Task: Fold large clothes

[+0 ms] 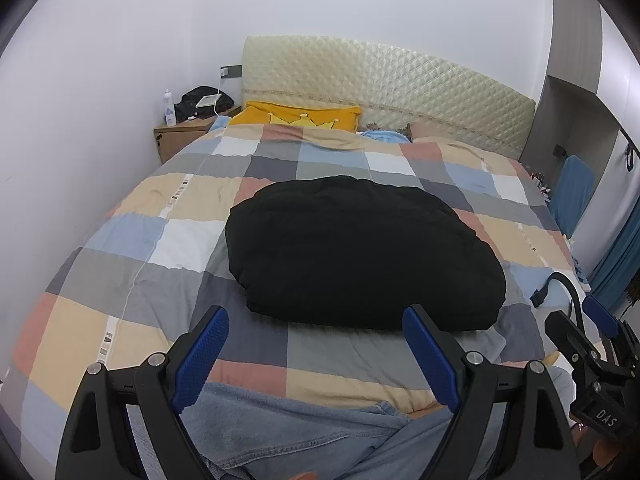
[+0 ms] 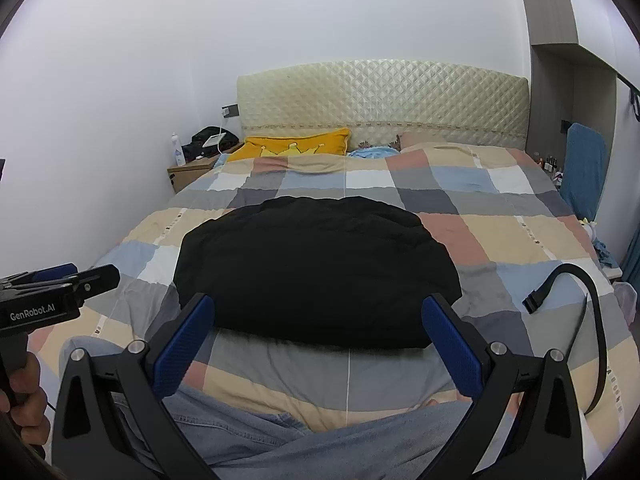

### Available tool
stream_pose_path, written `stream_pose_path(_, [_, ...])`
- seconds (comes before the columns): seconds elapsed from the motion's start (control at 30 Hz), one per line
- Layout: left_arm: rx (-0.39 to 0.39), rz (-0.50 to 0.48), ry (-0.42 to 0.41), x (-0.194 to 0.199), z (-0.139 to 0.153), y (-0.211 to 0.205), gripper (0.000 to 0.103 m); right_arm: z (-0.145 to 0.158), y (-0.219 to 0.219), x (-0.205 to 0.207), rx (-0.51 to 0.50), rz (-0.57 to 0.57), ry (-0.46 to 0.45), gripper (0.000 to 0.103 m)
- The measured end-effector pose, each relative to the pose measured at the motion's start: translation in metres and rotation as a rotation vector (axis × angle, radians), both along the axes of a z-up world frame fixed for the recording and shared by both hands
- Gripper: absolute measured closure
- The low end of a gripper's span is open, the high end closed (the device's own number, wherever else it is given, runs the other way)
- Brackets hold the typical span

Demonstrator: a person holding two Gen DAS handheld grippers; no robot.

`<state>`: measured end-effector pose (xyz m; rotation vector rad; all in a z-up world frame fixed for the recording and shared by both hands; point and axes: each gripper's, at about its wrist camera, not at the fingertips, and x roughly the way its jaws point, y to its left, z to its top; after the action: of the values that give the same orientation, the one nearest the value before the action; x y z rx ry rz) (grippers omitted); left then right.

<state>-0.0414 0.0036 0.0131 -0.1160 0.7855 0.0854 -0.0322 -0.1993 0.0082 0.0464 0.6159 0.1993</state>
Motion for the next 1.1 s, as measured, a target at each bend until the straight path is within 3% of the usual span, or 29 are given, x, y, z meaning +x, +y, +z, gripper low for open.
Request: stream_pose_path(1.1, [0.016, 0.0, -0.004, -0.0021, -0.0012, -0.0075, 0.014, 0.0007, -0.0072, -0.0008, -0.008, -0.021, 0.004, 0.0])
